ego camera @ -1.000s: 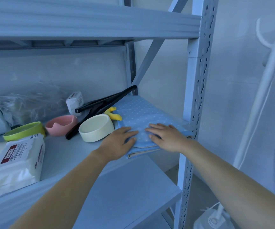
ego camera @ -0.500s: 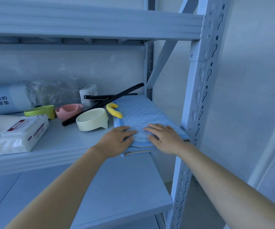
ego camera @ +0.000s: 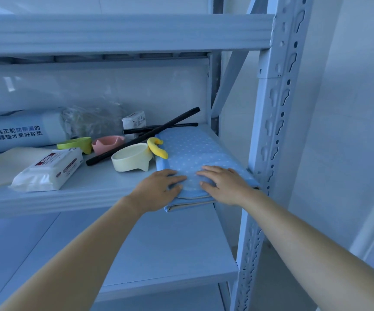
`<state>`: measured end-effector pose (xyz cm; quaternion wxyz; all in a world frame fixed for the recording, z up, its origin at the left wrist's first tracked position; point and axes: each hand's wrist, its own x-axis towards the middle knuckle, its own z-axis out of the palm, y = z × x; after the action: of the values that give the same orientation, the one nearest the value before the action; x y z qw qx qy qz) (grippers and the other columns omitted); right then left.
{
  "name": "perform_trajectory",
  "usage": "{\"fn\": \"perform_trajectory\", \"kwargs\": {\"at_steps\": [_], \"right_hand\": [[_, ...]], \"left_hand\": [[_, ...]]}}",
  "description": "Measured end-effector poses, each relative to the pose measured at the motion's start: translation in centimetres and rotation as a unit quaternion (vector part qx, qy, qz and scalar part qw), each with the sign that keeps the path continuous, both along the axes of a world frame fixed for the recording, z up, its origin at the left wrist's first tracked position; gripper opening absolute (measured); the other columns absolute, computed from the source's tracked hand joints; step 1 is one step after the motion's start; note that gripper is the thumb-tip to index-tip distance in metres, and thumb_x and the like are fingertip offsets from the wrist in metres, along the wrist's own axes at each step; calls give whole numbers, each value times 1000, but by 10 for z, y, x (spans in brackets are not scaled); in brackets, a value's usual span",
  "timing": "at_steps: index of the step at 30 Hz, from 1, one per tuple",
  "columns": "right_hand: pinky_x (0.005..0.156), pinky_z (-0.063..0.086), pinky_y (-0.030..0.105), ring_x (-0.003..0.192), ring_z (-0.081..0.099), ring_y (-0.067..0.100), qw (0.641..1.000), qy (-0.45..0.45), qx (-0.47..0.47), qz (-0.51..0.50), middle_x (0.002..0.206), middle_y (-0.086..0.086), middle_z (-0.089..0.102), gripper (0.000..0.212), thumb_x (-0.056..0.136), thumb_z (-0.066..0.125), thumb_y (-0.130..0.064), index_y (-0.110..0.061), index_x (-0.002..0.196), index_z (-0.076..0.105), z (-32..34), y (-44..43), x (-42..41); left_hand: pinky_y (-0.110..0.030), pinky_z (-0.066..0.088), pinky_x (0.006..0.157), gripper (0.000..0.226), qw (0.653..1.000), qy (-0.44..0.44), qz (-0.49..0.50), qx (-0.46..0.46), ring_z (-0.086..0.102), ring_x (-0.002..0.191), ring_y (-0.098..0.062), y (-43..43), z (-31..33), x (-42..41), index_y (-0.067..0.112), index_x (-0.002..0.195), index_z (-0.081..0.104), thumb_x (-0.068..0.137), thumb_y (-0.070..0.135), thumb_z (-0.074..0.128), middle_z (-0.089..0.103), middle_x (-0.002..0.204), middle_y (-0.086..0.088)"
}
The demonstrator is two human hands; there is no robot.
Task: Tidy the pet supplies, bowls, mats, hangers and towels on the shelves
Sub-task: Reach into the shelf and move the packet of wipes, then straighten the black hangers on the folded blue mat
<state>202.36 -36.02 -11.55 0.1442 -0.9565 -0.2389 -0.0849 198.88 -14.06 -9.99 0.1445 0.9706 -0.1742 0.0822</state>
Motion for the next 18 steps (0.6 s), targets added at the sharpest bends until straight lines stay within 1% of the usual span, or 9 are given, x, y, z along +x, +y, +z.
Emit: {"fn": "perform_trajectory", "kwargs": {"at_steps": [2, 4, 7, 9, 11, 13, 14, 17, 18], "right_hand": [[112, 20, 33, 139, 22, 8, 999, 13, 30, -9, 152, -11, 27, 48, 94, 35, -50, -34, 140, 36, 6, -1, 1], [109, 26, 30, 137, 26, 7, 998, 16, 61, -18, 150, -14, 30, 48, 93, 36, -52, -34, 138, 38, 11, -1, 3], [105, 32, 29, 133, 32, 7, 997, -2, 76, -15, 146, -14, 34, 45, 94, 38, -49, -32, 135, 43, 18, 6, 7], [101, 34, 28, 130, 36, 9, 996, -12, 84, -5, 143, -13, 38, 43, 94, 40, -46, -30, 133, 45, 21, 14, 11], [99, 36, 29, 128, 38, 9, 996, -23, 87, 6, 141, -12, 40, 41, 94, 42, -45, -29, 132, 46, 25, 25, 17], [98, 37, 29, 127, 39, 10, 996, -32, 87, 17, 140, -11, 41, 41, 94, 43, -44, -29, 132, 47, 30, 38, 26], [98, 37, 29, 127, 39, 10, 995, -35, 87, 22, 140, -11, 41, 41, 93, 43, -43, -29, 132, 47, 34, 45, 32], [99, 39, 32, 127, 41, 12, 995, -45, 84, 35, 139, -9, 42, 41, 93, 46, -41, -28, 132, 47, 46, 69, 53], [99, 39, 33, 126, 41, 13, 995, -49, 82, 38, 139, -8, 43, 41, 93, 47, -41, -27, 132, 48, 50, 78, 62]], "left_hand": [[-30, 30, 107, 36, 999, -8, -13, -31, 37, 128, -11, 3, 4, 0, 38, 131, 49, 95, 41, 42, 43, 136, 10], [-27, 33, 102, 35, 997, -22, -18, -68, 42, 123, -11, 8, 8, 2, 37, 128, 51, 94, 39, 46, 48, 130, 9], [-22, 31, 95, 35, 994, -46, 0, -97, 42, 121, -9, 18, 10, 7, 39, 128, 49, 93, 39, 47, 48, 130, 9], [-23, 36, 90, 35, 994, -62, 14, -91, 45, 116, -9, 26, 12, 11, 39, 128, 49, 93, 40, 47, 48, 130, 10], [-27, 42, 89, 36, 993, -78, 22, -84, 47, 113, -9, 34, 15, 17, 38, 128, 50, 93, 39, 48, 49, 129, 11], [-31, 45, 92, 35, 992, -87, 25, -85, 47, 114, -10, 44, 20, 26, 35, 128, 51, 93, 38, 49, 50, 129, 10], [-31, 45, 92, 35, 992, -93, 24, -83, 47, 115, -10, 49, 22, 31, 35, 127, 51, 93, 37, 49, 50, 128, 9], [-24, 39, 91, 32, 988, -127, 17, -83, 48, 117, -10, 63, 30, 54, 33, 123, 55, 91, 34, 52, 53, 126, 9], [-26, 40, 91, 31, 987, -136, 17, -85, 49, 117, -10, 69, 34, 63, 33, 122, 56, 91, 33, 52, 53, 126, 9]]}}
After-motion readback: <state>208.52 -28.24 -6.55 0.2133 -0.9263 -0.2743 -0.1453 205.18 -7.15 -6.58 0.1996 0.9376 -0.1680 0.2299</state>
